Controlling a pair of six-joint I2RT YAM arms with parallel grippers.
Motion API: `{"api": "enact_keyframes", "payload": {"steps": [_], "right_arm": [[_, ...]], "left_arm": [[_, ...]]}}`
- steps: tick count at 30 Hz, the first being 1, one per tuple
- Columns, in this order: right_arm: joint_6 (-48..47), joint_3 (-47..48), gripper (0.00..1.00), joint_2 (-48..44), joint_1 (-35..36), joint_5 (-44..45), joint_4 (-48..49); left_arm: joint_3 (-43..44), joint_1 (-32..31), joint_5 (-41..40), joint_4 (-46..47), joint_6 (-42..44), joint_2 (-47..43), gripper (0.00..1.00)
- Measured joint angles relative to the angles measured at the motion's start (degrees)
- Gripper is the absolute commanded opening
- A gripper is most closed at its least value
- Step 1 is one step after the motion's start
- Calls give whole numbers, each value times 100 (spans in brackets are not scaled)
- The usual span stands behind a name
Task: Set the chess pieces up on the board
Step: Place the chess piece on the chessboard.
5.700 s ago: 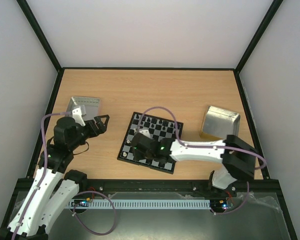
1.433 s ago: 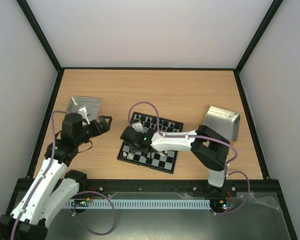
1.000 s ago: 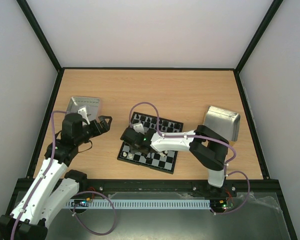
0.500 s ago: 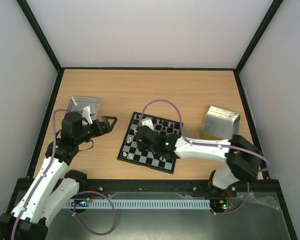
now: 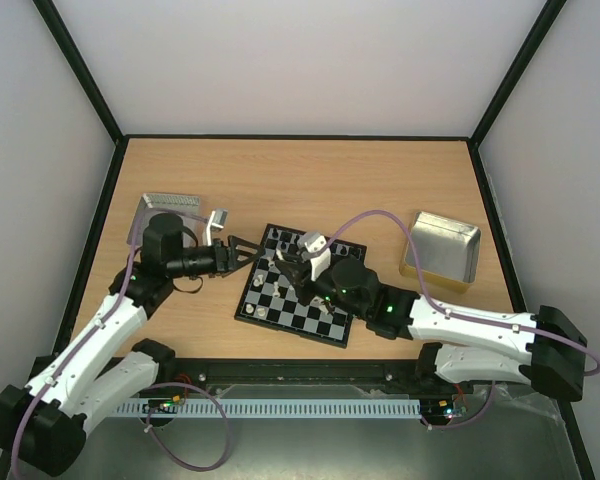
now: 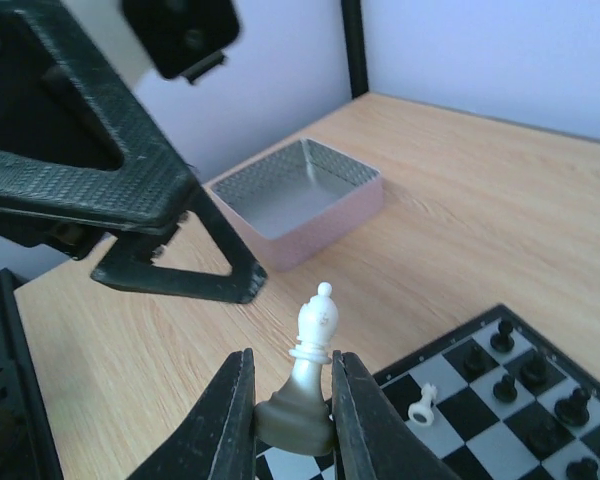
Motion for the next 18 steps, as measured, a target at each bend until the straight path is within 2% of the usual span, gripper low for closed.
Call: {"api": "enact_keyframes", "payload": {"steps": [5, 11, 16, 18], "right_arm": [[-588, -240, 13, -317, 0, -393, 306], [-1088, -385, 13, -472, 0, -748, 442], [-1316, -385, 12, -481, 0, -839, 442], [-1357, -385, 12, -481, 0, -857, 442]], "left_arm": [[4, -240, 326, 476, -334, 164, 67], [-20, -365, 579, 1115, -726, 356, 49], [-17, -531, 669, 1213, -695, 487, 41], [-13, -647, 684, 1198, -610, 564, 34]]}}
